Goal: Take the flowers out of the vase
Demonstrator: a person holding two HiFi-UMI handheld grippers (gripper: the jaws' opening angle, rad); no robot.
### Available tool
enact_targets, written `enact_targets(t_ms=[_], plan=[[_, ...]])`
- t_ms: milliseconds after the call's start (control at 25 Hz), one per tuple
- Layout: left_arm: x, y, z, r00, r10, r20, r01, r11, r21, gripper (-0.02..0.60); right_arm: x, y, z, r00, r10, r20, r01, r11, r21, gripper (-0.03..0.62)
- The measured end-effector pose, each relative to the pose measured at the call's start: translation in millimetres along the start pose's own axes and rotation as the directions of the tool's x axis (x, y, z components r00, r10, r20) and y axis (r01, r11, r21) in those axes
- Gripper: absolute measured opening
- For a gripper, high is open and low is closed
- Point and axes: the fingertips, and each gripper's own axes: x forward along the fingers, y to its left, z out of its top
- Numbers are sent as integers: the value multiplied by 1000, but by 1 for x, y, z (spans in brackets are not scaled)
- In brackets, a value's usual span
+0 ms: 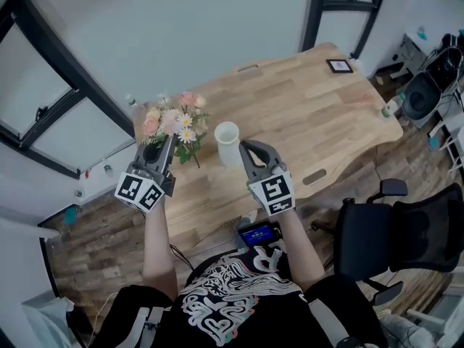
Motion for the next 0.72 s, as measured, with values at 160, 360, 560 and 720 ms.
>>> enact_targets(t_ms=[160, 360, 560, 720], plan=[[-8, 3, -24, 999, 18, -36, -19, 999, -26, 44, 2, 1, -9, 1000, -1, -27, 0, 1000, -8, 6], [-17, 5, -63, 996, 34, -85, -39, 997, -65, 44, 4, 0, -20, 999, -2, -45, 2, 1000, -10, 6], [-25, 6, -99, 989, 52, -141, -67, 992, -107, 44, 2, -1, -36, 997, -7, -73, 8, 1000, 4, 6], [-29, 6, -122, 982, 54, -182, -80, 987, -138, 44, 7, 0, -45, 996, -6, -91, 7, 1000, 10, 6]])
